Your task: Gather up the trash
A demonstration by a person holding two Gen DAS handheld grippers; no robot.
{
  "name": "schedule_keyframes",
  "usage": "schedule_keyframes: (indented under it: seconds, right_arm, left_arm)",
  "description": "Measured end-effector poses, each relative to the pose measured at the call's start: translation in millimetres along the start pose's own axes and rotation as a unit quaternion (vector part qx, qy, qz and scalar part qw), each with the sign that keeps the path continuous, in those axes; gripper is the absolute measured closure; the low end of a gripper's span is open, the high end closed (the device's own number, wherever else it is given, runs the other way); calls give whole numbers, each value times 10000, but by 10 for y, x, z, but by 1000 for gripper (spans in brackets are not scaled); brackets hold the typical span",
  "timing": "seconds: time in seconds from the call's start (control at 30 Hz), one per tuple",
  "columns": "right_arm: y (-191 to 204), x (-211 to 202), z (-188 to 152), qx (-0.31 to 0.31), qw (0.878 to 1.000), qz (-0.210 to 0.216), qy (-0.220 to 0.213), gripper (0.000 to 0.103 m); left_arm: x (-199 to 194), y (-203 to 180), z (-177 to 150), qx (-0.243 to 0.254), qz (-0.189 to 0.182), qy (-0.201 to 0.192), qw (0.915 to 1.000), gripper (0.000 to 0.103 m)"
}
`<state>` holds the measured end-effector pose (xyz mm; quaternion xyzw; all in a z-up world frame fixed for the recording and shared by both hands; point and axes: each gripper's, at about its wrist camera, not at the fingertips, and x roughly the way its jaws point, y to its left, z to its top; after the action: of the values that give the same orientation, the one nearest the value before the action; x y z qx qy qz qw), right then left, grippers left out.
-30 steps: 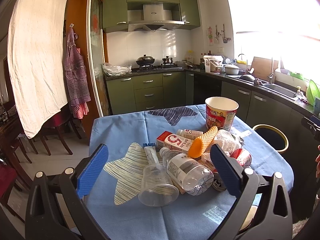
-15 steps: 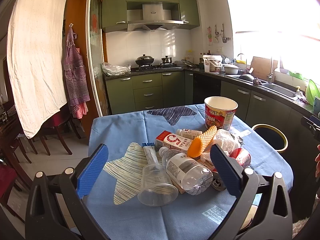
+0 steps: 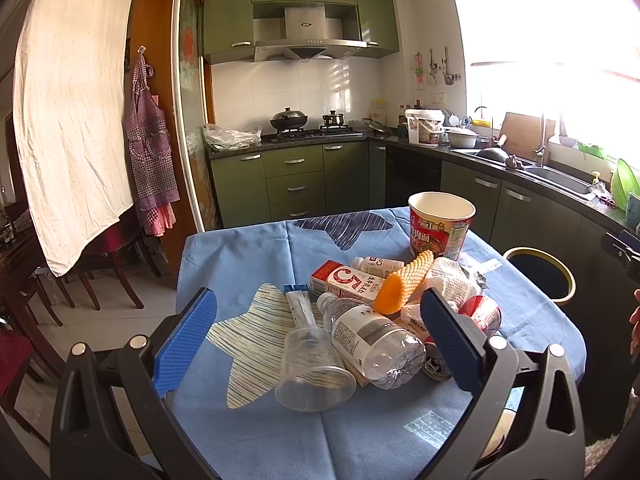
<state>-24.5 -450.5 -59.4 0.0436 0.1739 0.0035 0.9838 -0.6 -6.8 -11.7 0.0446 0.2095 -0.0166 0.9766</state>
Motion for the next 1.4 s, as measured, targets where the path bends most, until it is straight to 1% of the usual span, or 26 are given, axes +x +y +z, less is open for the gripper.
schedule_keyframes:
  seconds: [0.8, 0.93, 1.0, 1.07, 1.17, 1.23, 1.33, 1.4]
  right_arm:
    - [40, -11, 11, -1, 10000, 17, 1, 4]
    - [13, 15, 95, 47, 9999, 155, 34, 4]
    - [-33, 78, 205, 125, 9992, 358, 114, 4]
    - [-74, 183, 351, 227, 9973, 624, 313, 4]
    - [-131, 429, 583, 410, 9913, 1042, 698, 4]
    - [-146, 662, 748, 514, 9859, 1156, 1094, 4]
    - [-114, 1108, 948, 568, 9726, 1393, 1774, 4]
    - [-41, 1419, 1022, 488, 9657, 1351, 2162, 4]
  left_arm:
    - [9, -33, -18, 6, -5, 24, 10000, 6]
    - [22, -35, -18, 8, -19, 44, 10000, 6]
    - [44, -47, -13, 18, -25, 72, 10000, 6]
    - [85, -43, 24, 26, -18, 111, 9999, 6]
    - [223, -4, 110, -10, -76, 304, 9995, 6]
    - [329, 21, 161, -31, -44, 456, 9989, 6]
    - [475, 109, 253, -145, -92, 708, 9973, 6]
    - [587, 168, 306, -231, -170, 874, 9958, 6]
